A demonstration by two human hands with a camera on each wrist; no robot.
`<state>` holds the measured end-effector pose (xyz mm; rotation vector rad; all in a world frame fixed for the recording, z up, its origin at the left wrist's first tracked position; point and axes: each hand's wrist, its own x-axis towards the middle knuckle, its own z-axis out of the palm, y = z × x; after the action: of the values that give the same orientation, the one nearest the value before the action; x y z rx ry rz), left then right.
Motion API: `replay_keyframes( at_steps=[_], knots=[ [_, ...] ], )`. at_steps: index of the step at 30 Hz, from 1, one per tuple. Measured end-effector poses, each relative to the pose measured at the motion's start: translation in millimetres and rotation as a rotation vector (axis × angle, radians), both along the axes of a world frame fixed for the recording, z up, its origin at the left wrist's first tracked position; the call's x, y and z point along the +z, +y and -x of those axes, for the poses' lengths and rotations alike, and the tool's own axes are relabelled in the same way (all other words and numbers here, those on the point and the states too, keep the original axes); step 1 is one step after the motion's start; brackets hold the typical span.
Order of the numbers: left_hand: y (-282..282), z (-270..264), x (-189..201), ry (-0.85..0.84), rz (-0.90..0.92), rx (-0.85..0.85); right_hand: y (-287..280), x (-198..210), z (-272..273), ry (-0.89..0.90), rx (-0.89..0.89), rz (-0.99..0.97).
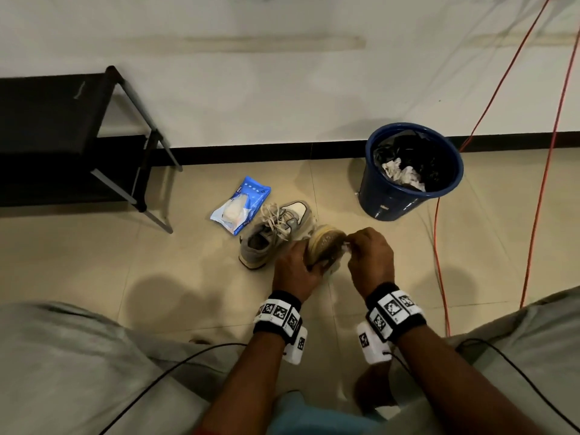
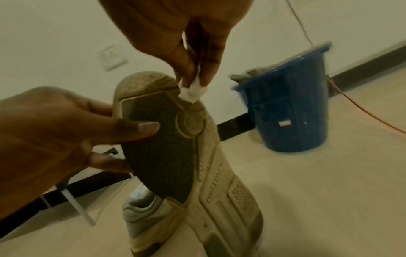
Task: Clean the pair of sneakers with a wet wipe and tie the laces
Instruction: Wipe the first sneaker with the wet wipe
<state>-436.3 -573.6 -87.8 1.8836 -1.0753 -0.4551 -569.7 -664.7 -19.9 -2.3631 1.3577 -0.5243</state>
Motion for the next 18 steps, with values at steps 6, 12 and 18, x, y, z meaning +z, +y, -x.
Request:
replay_keyframes(
  at_steps=[6, 12, 18],
  knots=[
    [6.6, -8.0, 9.7, -0.025, -0.083, -0.081, -8.7, 12.8, -11.8, -0.383, -0.024, 0.06],
    [4.1, -13.5, 26.0, -0.237, -0.298, -0.122, 24.7, -4.4, -22.9, -0.306, 0.183, -0.012],
    [11.5, -15.8, 31.9, -0.205, -0.292, -0.09, 17.4, -18.3, -19.7, -0.236, 0.002, -0.157]
  ],
)
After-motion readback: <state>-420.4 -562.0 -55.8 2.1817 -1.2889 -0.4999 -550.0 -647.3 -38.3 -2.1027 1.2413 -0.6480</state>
